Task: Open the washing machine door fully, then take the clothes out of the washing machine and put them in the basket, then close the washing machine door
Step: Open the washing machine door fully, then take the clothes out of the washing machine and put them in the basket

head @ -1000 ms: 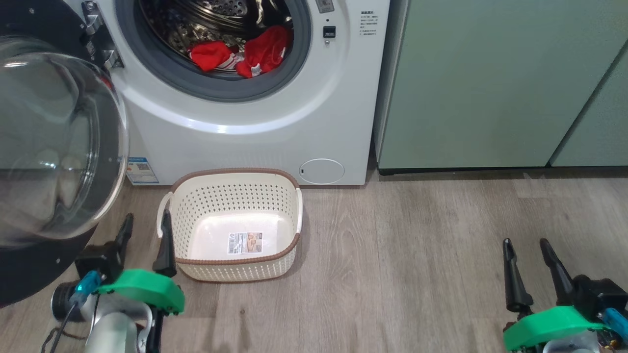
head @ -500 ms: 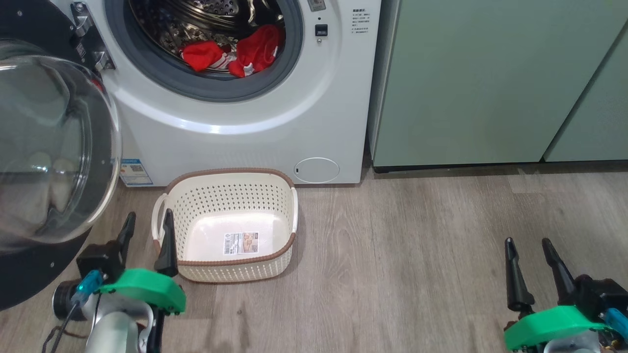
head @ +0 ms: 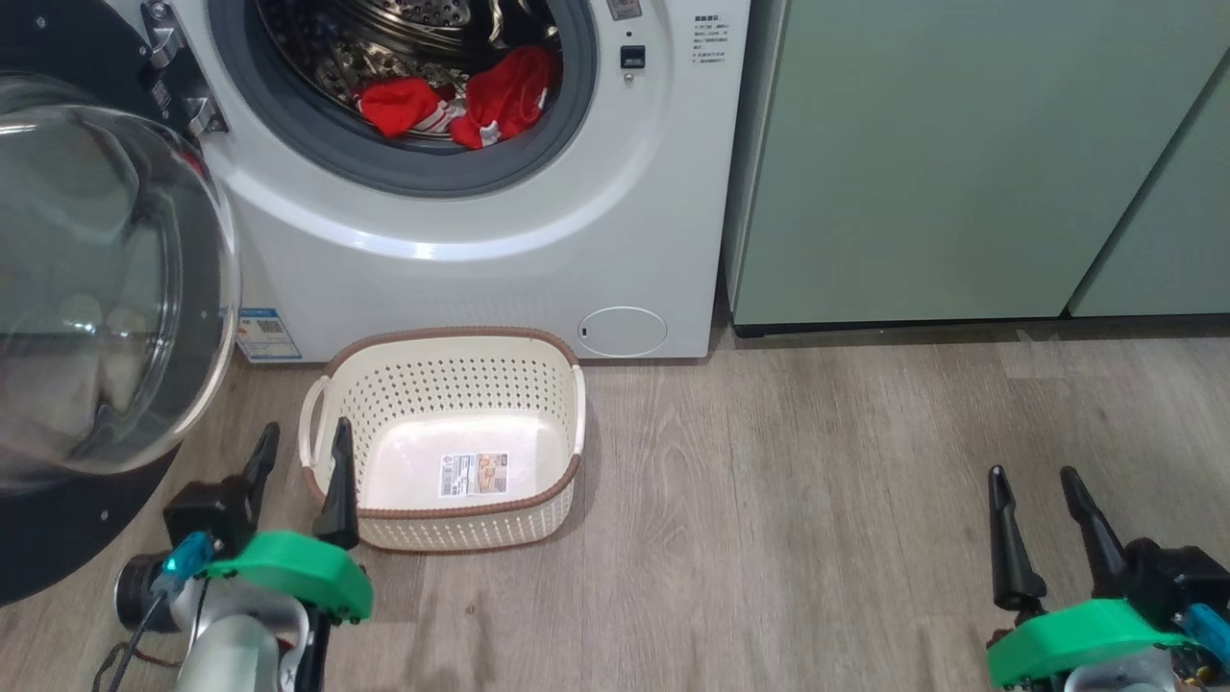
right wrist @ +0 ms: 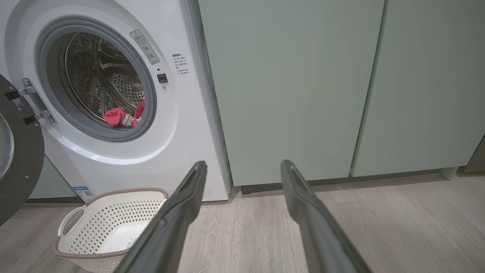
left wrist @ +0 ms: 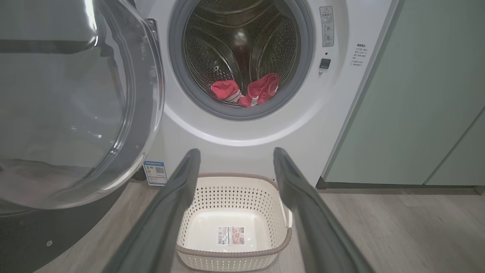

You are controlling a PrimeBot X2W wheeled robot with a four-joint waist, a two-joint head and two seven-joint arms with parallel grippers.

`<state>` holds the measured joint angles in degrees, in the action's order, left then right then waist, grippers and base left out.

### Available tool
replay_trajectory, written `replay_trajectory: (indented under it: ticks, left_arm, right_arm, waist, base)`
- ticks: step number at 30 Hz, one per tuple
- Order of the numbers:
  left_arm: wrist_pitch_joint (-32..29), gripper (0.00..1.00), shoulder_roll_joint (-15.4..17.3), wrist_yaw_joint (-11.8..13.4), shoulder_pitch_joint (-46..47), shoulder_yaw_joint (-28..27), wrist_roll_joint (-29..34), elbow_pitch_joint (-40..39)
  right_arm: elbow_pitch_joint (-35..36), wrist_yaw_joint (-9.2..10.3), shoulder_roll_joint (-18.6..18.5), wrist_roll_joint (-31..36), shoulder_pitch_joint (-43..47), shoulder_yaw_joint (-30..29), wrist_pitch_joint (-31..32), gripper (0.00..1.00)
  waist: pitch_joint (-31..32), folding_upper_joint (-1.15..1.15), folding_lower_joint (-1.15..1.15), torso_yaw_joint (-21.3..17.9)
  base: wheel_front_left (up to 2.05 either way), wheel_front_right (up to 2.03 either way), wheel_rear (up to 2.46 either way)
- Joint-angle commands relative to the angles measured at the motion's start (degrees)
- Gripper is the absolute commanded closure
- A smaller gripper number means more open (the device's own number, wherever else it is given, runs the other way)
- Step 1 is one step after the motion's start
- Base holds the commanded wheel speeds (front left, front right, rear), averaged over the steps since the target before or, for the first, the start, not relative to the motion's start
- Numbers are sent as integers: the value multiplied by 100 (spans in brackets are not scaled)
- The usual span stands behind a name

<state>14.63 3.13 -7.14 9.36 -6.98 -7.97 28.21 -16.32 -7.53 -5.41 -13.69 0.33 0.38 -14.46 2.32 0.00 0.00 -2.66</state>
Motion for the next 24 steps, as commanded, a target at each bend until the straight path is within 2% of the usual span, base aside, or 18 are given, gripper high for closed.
replay_trajectory:
  ticks: [1,6,11,24]
  left_arm:
    - [37,0,113,-35,272,-170,-57,-156]
    - [37,0,125,-35,267,-34,-322,-197]
    - [37,0,180,-35,281,23,-402,-176]
    - [37,0,197,-35,390,45,-401,-75]
  right_arm:
    - [177,4,-22,-40,-113,107,-54,0]
    - [176,4,-16,-39,-112,117,-54,0]
    - [172,4,-7,-39,-124,112,-54,0]
    - [171,4,4,-48,-164,126,-54,0]
  waist:
    - [-2,0,0,-1]
    - [-5,0,0,-7]
    - [-27,0,0,-8]
    - [-84,0,0,2]
  base:
    - [0,0,0]
    - [10,-10,0]
    - [92,-92,0]
    - [192,-192,0]
